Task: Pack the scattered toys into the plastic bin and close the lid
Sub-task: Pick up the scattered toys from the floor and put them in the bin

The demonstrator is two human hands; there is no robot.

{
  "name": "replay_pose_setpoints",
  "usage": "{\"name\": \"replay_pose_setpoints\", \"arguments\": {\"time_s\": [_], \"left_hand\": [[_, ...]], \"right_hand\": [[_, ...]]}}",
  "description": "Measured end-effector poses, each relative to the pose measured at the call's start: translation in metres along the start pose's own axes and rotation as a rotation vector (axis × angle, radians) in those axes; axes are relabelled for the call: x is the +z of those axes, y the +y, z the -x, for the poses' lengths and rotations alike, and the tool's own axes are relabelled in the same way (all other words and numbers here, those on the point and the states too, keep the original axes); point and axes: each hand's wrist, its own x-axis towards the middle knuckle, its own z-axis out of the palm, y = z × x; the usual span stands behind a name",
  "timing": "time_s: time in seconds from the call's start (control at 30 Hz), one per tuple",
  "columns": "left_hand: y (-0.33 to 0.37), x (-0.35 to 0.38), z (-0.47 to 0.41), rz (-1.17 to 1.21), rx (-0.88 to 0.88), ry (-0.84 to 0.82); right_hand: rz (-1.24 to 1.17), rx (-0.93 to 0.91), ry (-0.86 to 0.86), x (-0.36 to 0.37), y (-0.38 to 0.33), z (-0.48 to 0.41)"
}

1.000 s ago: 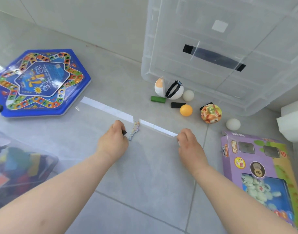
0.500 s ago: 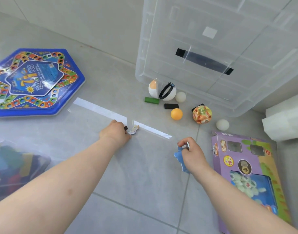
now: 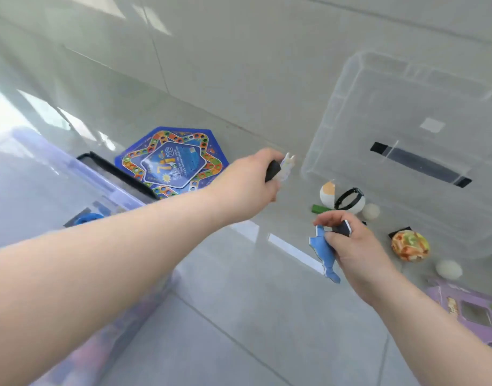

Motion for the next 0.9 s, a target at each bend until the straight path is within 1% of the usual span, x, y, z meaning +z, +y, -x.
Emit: {"name": "replay_pose_setpoints", "arguments": {"time_s": [0.07, 0.13, 0.23, 0.33, 0.43, 0.47, 0.53, 0.57, 0.6, 0.7, 0.77, 0.83, 0.9], "left_hand": [[-0.008, -0.054, 0.027, -0.024, 0.036, 0.057], [-0.030, -0.095, 0.064, -0.029, -0.024, 0.164], [-0.070, -0.125, 0.125, -0.073, -0.253, 0.310], [-0.110, -0.129, 0.164, -0.164, -0.459, 0.369], [-0.138, -0.121, 0.179, -0.215, -0.610, 0.363], [-0.145, -0.119, 0.182, -0.216, -0.679, 0.335], [-0.158, -0.112, 0.189, -0.266, -0.727, 0.213], [-0.161, -0.109, 0.192, -0.291, -0.704, 0.202], [-0.162, -0.108, 0.193, -0.299, -0.669, 0.238], [-0.153, -0.106, 0.190, -0.215, -0.531, 0.473], [-0.135, -0.105, 0.176, -0.153, -0.394, 0.554], [-0.115, -0.105, 0.158, -0.115, -0.202, 0.542], [-0.094, -0.099, 0.135, -0.076, -0.026, 0.483]], "right_hand": [[-0.030, -0.035, -0.056, 0.023, -0.032, 0.001], [-0.049, -0.069, -0.127, 0.050, -0.062, 0.003], [-0.049, -0.172, -0.239, 0.099, -0.099, 0.008], [-0.068, -0.240, -0.312, 0.156, -0.120, 0.015], [0.023, -0.284, -0.432, 0.205, -0.123, 0.030], [0.079, -0.302, -0.491, 0.215, -0.119, 0.034], [0.222, -0.314, -0.591, 0.226, -0.110, 0.039], [0.273, -0.318, -0.609, 0.226, -0.106, 0.040], [0.299, -0.321, -0.608, 0.224, -0.105, 0.040], [0.222, -0.363, -0.541, 0.207, -0.104, 0.039], [0.172, -0.421, -0.460, 0.187, -0.101, 0.035], [0.159, -0.430, -0.355, 0.159, -0.094, 0.027], [0.225, -0.415, -0.247, 0.122, -0.083, 0.017]]}}
